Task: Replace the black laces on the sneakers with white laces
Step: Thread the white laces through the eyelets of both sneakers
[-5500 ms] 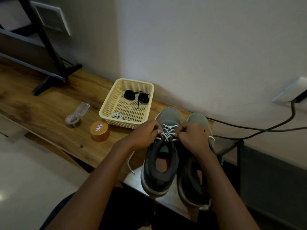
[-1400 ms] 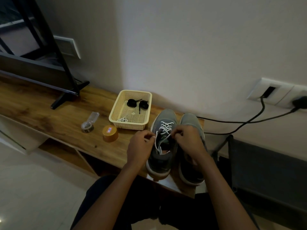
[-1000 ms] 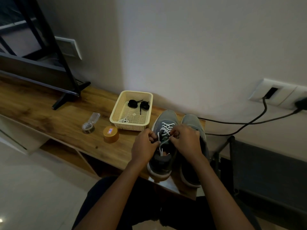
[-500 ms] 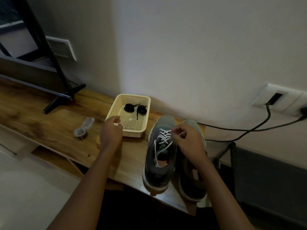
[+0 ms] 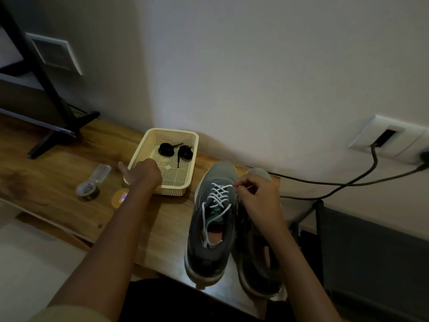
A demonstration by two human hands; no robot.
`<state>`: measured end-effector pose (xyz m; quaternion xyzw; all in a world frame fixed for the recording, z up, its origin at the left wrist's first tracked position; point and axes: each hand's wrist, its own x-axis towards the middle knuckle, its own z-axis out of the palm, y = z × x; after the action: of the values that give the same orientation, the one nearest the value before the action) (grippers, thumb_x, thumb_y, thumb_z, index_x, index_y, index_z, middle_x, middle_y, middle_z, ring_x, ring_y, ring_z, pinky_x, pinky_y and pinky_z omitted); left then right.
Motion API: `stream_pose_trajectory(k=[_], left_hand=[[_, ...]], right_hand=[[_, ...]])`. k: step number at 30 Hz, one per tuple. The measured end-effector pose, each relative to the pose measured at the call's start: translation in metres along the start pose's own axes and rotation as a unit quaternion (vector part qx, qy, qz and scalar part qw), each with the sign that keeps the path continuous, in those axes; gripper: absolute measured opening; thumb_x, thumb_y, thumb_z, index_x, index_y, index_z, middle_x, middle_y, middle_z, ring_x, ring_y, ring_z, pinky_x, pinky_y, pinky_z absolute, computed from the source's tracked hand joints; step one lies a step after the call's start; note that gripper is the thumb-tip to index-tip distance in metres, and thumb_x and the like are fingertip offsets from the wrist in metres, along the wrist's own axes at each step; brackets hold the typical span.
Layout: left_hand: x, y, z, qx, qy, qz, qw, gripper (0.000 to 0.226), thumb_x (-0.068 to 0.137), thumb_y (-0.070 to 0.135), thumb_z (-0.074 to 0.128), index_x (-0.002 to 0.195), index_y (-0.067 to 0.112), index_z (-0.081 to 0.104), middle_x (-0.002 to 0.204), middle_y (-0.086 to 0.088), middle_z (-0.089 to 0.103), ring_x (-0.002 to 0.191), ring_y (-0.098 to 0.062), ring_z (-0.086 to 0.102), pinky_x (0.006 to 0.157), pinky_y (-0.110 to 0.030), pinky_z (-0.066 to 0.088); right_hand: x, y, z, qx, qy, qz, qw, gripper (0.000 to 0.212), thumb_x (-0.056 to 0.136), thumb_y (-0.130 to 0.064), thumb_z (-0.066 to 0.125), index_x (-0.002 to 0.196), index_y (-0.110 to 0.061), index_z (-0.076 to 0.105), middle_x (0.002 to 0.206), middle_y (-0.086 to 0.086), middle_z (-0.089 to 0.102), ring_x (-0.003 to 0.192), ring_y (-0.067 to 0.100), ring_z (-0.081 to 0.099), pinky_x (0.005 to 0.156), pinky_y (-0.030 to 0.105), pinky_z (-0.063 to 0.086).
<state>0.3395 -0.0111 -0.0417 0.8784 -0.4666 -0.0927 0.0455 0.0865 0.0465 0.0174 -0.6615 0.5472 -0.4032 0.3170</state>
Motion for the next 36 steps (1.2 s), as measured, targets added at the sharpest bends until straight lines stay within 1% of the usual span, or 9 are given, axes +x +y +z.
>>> stream_pose_trajectory(k=[4, 6, 10, 13, 16, 19, 23, 28, 36], left_hand=[[-0.006, 0.004, -0.008, -0.077, 0.079, 0.028, 0.994, 0.01, 0.086, 0.017, 0.061, 0.09, 0.021, 0.069, 0.097, 0.0, 0.07, 0.108, -0.021, 0.059, 0.115, -0.041, 0.004], [-0.016, 0.015, -0.027, -0.149, 0.108, 0.093, 0.978, 0.012, 0.083, 0.014, 0.066, 0.089, 0.024, 0.07, 0.1, 0.001, 0.07, 0.105, -0.02, 0.06, 0.11, -0.039, 0.02], [-0.06, 0.054, -0.075, -0.385, 0.074, 0.205, 0.897, 0.015, 0.08, 0.012, 0.073, 0.078, 0.025, 0.068, 0.088, 0.004, 0.071, 0.08, -0.009, 0.066, 0.078, -0.027, 0.053], [-0.11, 0.087, -0.092, -0.496, -0.014, 0.248, 0.832, 0.016, 0.079, 0.006, 0.073, 0.079, 0.021, 0.068, 0.078, 0.009, 0.068, 0.066, 0.005, 0.062, 0.059, -0.01, 0.049], [-0.153, 0.106, -0.077, -0.604, -0.06, 0.228, 0.761, 0.019, 0.081, -0.001, 0.069, 0.078, 0.018, 0.067, 0.073, 0.006, 0.068, 0.064, 0.003, 0.063, 0.059, -0.013, 0.05], [-0.173, 0.121, -0.053, -0.665, -0.078, 0.143, 0.729, 0.015, 0.083, 0.001, 0.067, 0.083, 0.016, 0.068, 0.082, -0.002, 0.07, 0.073, -0.006, 0.066, 0.059, -0.016, 0.05], [-0.179, 0.138, -0.035, -0.685, -0.062, 0.058, 0.724, 0.014, 0.083, 0.002, 0.066, 0.086, 0.015, 0.067, 0.087, -0.006, 0.071, 0.079, -0.016, 0.067, 0.064, -0.022, 0.051], [-0.188, 0.161, -0.018, -0.688, -0.101, 0.009, 0.719, 0.013, 0.084, 0.002, 0.065, 0.085, 0.015, 0.066, 0.09, -0.009, 0.07, 0.084, -0.023, 0.067, 0.073, -0.033, 0.055], [-0.169, 0.166, -0.006, -0.547, -0.079, 0.128, 0.823, 0.024, 0.098, 0.024, 0.049, 0.078, 0.019, 0.062, 0.08, 0.001, 0.067, 0.072, -0.013, 0.063, 0.07, -0.027, 0.049]], right_hand=[[-0.001, -0.006, 0.0, -0.002, -0.012, -0.002, 1.0, 0.021, 0.083, 0.003, 0.057, 0.075, -0.015, 0.065, 0.07, -0.014, 0.058, 0.064, 0.0, 0.053, 0.058, 0.006, 0.041], [0.0, -0.009, 0.003, 0.018, -0.011, 0.007, 1.0, 0.022, 0.084, 0.003, 0.056, 0.076, -0.015, 0.064, 0.07, -0.013, 0.058, 0.065, 0.001, 0.053, 0.059, 0.009, 0.043], [-0.001, -0.016, 0.011, 0.068, 0.002, 0.02, 0.997, 0.023, 0.083, 0.004, 0.057, 0.08, -0.019, 0.062, 0.08, -0.003, 0.062, 0.076, 0.012, 0.058, 0.07, 0.023, 0.05], [0.003, -0.018, 0.002, 0.096, 0.071, 0.042, 0.992, 0.018, 0.084, 0.0, 0.057, 0.09, -0.016, 0.063, 0.095, 0.004, 0.064, 0.084, 0.014, 0.059, 0.071, 0.015, 0.045], [0.007, -0.021, -0.011, 0.206, 0.121, 0.098, 0.966, 0.013, 0.092, -0.009, 0.053, 0.088, -0.011, 0.065, 0.083, 0.004, 0.065, 0.08, 0.017, 0.059, 0.074, 0.028, 0.046], [0.007, -0.021, -0.024, 0.307, 0.117, 0.154, 0.932, 0.018, 0.096, -0.012, 0.046, 0.095, -0.012, 0.064, 0.083, 0.001, 0.063, 0.078, 0.014, 0.06, 0.075, 0.028, 0.048], [0.007, -0.013, -0.039, 0.344, 0.109, 0.183, 0.914, 0.021, 0.088, 0.0, 0.051, 0.077, -0.01, 0.066, 0.07, 0.004, 0.063, 0.066, 0.015, 0.058, 0.063, 0.026, 0.047], [0.005, 0.009, -0.054, 0.171, 0.09, 0.151, 0.969, 0.013, 0.081, 0.001, 0.064, 0.081, -0.011, 0.068, 0.073, 0.0, 0.065, 0.069, 0.013, 0.061, 0.061, 0.021, 0.049], [-0.004, 0.049, -0.056, 0.055, 0.08, 0.178, 0.979, 0.015, 0.083, 0.001, 0.063, 0.074, -0.012, 0.064, 0.068, -0.003, 0.06, 0.065, 0.012, 0.055, 0.05, 0.009, 0.039]])
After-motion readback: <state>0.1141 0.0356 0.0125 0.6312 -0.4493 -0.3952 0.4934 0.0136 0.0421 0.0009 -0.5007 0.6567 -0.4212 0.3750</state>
